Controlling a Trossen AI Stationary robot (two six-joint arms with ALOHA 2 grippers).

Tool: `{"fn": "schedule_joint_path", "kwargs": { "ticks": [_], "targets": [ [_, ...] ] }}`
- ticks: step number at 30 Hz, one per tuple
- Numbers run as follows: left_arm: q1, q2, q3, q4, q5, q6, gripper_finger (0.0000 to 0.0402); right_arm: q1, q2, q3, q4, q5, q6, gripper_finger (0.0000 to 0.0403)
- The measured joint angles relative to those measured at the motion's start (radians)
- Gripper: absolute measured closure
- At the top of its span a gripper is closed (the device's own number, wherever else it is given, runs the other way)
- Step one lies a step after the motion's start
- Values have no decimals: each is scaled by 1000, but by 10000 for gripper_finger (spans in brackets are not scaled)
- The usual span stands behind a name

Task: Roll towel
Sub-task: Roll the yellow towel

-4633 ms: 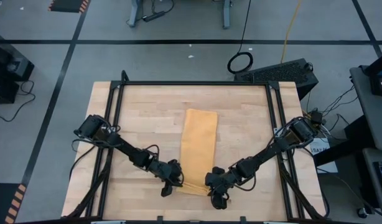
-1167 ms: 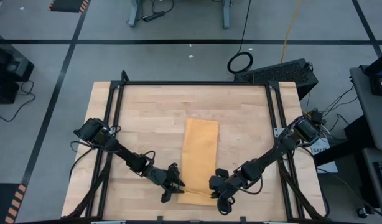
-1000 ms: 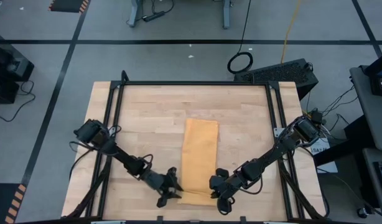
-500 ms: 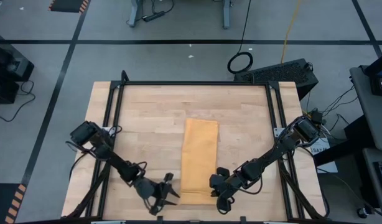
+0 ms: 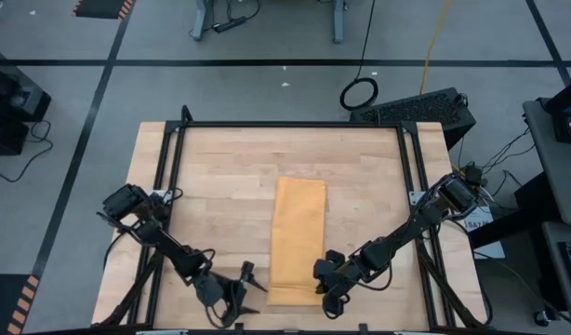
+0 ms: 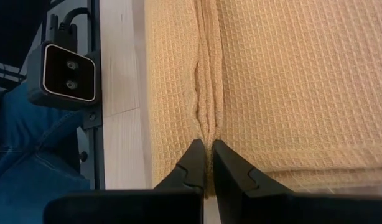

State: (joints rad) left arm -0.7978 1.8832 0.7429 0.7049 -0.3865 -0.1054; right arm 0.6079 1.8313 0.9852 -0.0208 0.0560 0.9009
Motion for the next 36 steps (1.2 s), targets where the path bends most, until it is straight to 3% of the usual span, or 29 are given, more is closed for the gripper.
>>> {"fn": "schedule_joint_path", "kwargs": {
  "ticks": [9, 13, 24, 31, 36],
  "targets": [
    [11, 115, 91, -6, -12, 12, 96, 0, 0, 0, -1, 1, 14, 397],
    [7, 167, 130, -10, -135, 53, 96, 0, 0, 0, -5, 1, 23, 397],
    [27, 173, 138, -124, -137, -65, 96, 0, 0, 0, -6, 1, 42, 397],
    [32, 173, 138, -121, -136, -65, 96, 0, 0, 0, -7, 0, 53, 397],
    [-4, 143, 138, -164, -211, -42, 96, 0, 0, 0, -6, 0, 57, 397]
  ]
}}
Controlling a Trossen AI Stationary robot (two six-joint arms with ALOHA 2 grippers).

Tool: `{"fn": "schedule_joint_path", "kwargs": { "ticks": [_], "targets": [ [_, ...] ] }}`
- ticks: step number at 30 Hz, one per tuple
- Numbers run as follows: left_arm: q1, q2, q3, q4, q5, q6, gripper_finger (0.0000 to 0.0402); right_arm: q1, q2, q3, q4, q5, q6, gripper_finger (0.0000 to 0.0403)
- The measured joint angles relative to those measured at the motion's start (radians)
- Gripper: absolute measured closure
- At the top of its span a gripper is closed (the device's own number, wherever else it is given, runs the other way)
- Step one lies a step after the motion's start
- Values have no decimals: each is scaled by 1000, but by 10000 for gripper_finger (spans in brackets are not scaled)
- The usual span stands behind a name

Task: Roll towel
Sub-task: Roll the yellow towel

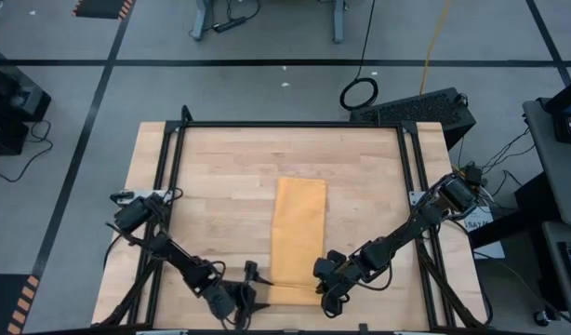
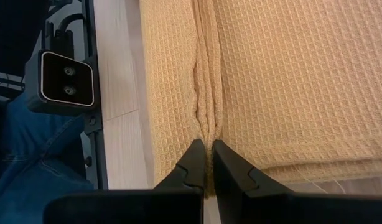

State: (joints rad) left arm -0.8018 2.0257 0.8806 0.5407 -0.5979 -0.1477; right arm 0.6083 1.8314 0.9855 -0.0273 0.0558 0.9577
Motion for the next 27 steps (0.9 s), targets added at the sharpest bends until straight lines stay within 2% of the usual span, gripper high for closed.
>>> {"fn": "schedule_joint_path", "kwargs": {
  "ticks": [3, 7, 10, 27],
  "targets": [
    [-22, -36, 0, -19, -49, 13, 96, 0, 0, 0, 0, 0, 8, 397],
    [-51, -54, 0, 47, -34, 92, 96, 0, 0, 0, 0, 0, 18, 397],
    [-57, -39, 0, 56, -9, 119, 96, 0, 0, 0, -3, 2, 19, 397],
    [4, 66, 21, 85, -19, 114, 96, 0, 0, 0, -8, 2, 52, 397]
  ]
}}
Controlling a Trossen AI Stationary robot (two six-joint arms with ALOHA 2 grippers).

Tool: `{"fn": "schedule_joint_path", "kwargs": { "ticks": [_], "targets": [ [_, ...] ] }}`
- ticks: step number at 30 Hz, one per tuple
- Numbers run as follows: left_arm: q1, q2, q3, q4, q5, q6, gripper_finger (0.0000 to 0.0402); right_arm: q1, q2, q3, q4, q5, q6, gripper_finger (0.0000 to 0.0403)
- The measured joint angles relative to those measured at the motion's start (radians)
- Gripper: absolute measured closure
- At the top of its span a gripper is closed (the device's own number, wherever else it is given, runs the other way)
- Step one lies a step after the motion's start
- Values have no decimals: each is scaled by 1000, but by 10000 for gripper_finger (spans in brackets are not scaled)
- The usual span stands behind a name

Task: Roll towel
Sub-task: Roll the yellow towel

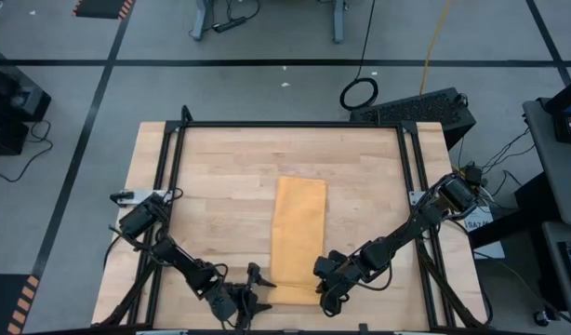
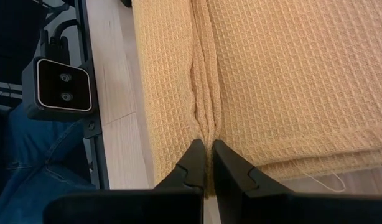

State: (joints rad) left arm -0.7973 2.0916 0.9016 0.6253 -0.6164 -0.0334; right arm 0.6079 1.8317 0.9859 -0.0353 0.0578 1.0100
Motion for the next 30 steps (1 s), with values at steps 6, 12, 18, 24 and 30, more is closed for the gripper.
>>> {"fn": "schedule_joint_path", "kwargs": {
  "ticks": [6, 12, 18, 24, 30],
  "targets": [
    [13, 0, 0, -3, 44, -24, 96, 0, 0, 0, 0, 1, 0, 396],
    [20, 0, 1, -9, 60, -65, 110, 0, 0, 0, 0, 49, 13, 375],
    [20, 0, 1, -16, 64, -71, 164, 0, 0, 0, 0, 50, 17, 335],
    [43, -6, 3, -80, 75, -187, 184, 0, -1, 0, -19, 55, -25, 293],
    [60, -6, 3, -96, 94, -220, 185, 10, -56, 0, -161, 198, -86, 242]
  ]
}}
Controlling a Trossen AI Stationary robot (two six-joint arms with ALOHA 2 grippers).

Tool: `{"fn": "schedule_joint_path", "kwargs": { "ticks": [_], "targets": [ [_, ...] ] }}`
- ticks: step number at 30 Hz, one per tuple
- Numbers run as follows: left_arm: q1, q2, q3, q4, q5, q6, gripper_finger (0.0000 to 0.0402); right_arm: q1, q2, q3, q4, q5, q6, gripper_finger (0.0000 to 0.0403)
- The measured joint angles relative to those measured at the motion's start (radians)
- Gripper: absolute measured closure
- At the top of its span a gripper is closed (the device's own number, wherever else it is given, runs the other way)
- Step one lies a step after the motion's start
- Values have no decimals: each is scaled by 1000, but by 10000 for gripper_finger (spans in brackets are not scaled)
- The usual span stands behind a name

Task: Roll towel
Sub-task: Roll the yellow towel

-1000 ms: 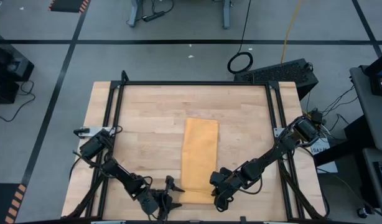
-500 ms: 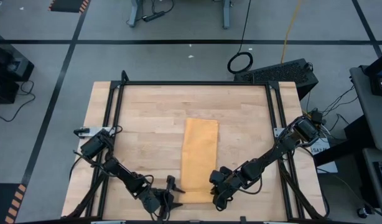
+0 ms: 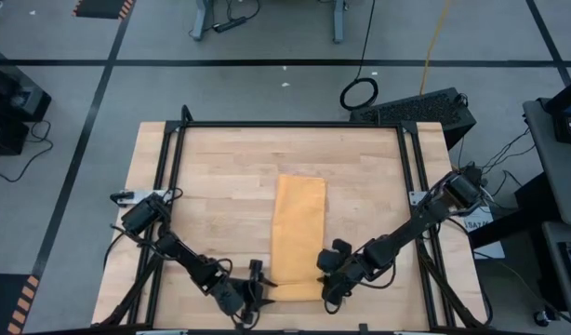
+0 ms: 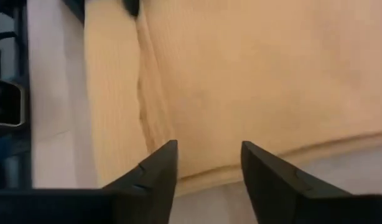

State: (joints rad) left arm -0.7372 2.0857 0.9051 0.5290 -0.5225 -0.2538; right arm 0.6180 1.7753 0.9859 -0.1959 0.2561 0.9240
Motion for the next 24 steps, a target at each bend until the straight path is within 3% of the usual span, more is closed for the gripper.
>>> {"fn": "schedule_joint_path", "kwargs": {
  "ticks": [6, 11, 15, 21, 24],
  "targets": [
    [17, 0, -1, -1, 22, -32, 185, 76, -64, 2, 29, 143, -206, 190],
    [28, 2, -1, -1, 23, -51, 185, 167, -18, 2, 143, 221, -332, 170],
    [40, 3, -3, 19, 41, -53, 185, 211, 48, 1, 216, 225, -344, 159],
    [58, 4, -3, 33, 62, -57, 185, 242, 100, 0, 227, 378, -384, 156],
    [65, 4, -3, 33, 69, -73, 185, 242, 108, 1, 226, 394, -394, 156]
  ]
}}
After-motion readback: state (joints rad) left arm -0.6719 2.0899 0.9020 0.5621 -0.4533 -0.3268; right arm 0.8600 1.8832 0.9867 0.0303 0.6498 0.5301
